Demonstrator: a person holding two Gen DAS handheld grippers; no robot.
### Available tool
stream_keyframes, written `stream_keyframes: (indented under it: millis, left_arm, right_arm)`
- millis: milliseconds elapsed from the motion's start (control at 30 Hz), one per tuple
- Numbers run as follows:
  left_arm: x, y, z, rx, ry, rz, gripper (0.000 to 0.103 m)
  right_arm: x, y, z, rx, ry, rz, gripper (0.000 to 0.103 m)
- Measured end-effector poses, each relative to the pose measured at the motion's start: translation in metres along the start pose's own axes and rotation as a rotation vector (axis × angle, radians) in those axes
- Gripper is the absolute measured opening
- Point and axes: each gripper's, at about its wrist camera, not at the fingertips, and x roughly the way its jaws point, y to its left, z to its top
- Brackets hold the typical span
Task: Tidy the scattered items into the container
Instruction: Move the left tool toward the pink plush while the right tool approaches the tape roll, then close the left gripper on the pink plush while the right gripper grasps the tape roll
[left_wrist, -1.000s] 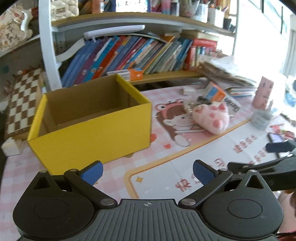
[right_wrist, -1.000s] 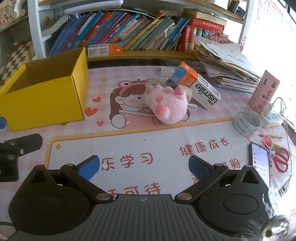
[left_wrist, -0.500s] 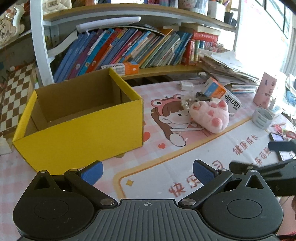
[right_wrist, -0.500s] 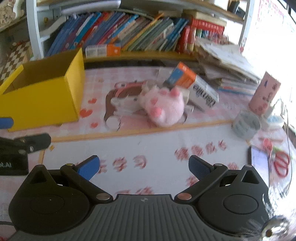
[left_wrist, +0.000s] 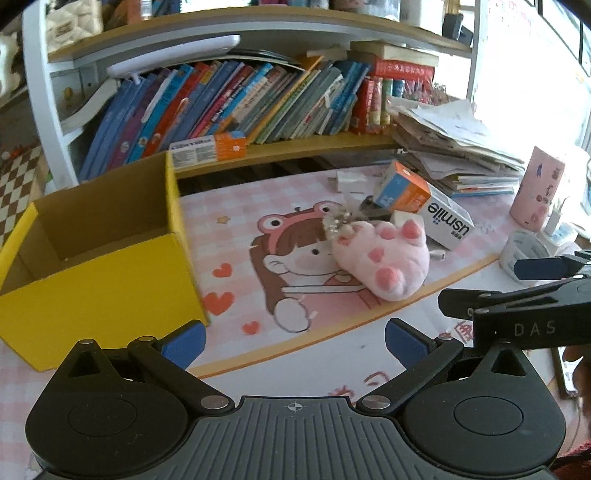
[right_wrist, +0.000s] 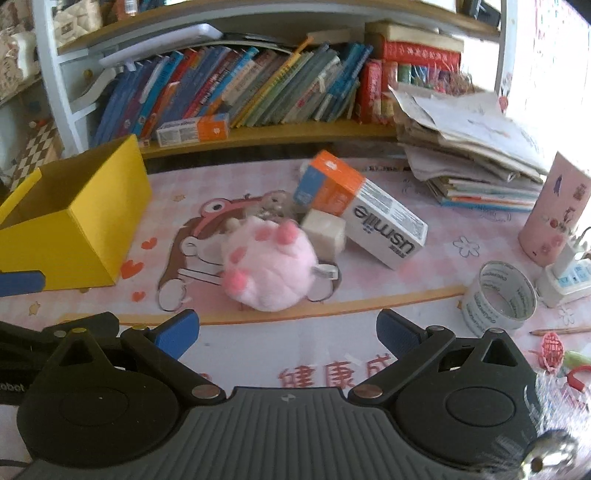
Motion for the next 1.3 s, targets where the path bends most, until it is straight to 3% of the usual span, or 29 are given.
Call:
stream_keyframes:
  millis: [67, 333, 400, 500, 667, 1000, 1200, 1300]
  left_arm:
    - [0.007, -0.012, 0.003, 0.019, 0.007, 0.016, 0.103]
    - [0.034, -0.046, 0.019, 0.047, 0.020, -0.026, 0.103]
    - [0.041, -0.054, 0.024, 0.059, 0.019, -0.032, 0.103]
    - [0.055, -0.067, 0.032, 0.083, 0.019, -0.031, 0.103]
    - [0.080, -0.079, 0.042, 0.089, 0.027, -0.024, 0.103]
    - [0.123, -0.088, 0.051, 0.075, 0.080, -0.017, 0.103]
    - [0.138, -0.084, 0.052, 0.004, 0.110, -0.054, 0.103]
    - [0.140, -0.083, 0.051, -0.007, 0.115, -0.065, 0.103]
  right_arm:
    - [0.003, -0.013, 0.001, 0.019, -0.004, 0.002, 0.103]
    - [0.017, -0.062, 0.011, 0.048, -0.024, -0.136, 0.099]
    - [0.023, -0.076, 0.015, 0.060, -0.009, -0.163, 0.083]
    - [0.032, -0.095, 0.019, 0.071, 0.011, -0.188, 0.072]
    - [0.047, -0.118, 0.022, 0.072, 0.045, -0.210, 0.062]
    - [0.071, -0.141, 0.027, 0.056, 0.106, -0.245, 0.060]
    - [0.085, -0.148, 0.026, 0.073, 0.156, -0.241, 0.059]
    - [0.090, -0.150, 0.025, 0.081, 0.177, -0.230, 0.045]
